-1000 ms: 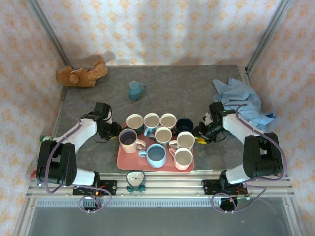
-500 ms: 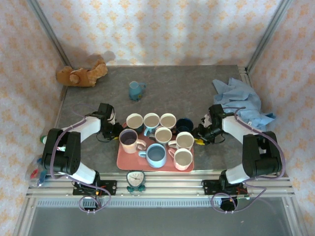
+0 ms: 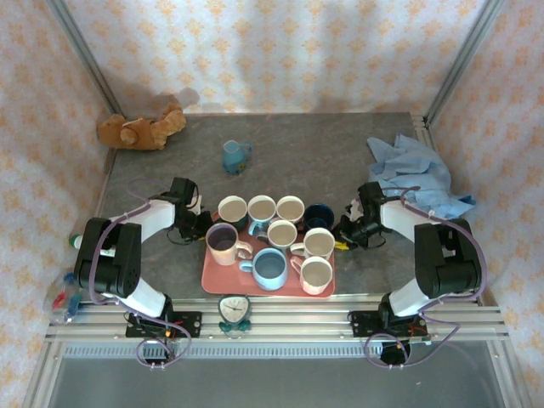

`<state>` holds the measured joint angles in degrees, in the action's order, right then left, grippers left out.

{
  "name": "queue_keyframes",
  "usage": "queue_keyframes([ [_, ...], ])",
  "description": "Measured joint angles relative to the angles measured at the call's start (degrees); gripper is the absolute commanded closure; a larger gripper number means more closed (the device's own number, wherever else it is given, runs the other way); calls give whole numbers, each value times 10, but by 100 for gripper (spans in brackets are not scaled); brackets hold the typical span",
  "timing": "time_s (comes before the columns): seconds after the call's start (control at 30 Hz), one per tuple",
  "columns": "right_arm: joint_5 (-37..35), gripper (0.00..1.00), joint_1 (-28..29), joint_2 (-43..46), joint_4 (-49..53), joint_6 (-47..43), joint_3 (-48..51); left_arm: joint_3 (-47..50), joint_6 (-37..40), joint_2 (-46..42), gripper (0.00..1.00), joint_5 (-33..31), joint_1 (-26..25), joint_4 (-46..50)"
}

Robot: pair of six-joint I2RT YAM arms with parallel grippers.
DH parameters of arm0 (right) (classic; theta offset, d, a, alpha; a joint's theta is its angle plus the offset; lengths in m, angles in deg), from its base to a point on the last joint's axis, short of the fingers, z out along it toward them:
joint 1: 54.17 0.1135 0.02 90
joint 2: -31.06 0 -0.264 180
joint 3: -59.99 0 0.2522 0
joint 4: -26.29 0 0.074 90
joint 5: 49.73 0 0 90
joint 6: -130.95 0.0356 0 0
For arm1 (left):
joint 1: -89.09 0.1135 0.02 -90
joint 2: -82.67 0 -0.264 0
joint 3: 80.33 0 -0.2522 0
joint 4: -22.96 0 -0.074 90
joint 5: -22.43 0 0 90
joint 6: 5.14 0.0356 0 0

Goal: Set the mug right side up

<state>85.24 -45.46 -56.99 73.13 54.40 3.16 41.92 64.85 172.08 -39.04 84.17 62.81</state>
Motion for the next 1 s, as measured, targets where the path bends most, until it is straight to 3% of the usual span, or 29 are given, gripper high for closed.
queue_keyframes([
  [0.5,-10,100,0,-9,-10,-9,0,-21,21,19,100,6,-2,22],
  [1.0,-25,100,-29,-42,3,22,-46,-85,16,72,100,4,-24,50],
])
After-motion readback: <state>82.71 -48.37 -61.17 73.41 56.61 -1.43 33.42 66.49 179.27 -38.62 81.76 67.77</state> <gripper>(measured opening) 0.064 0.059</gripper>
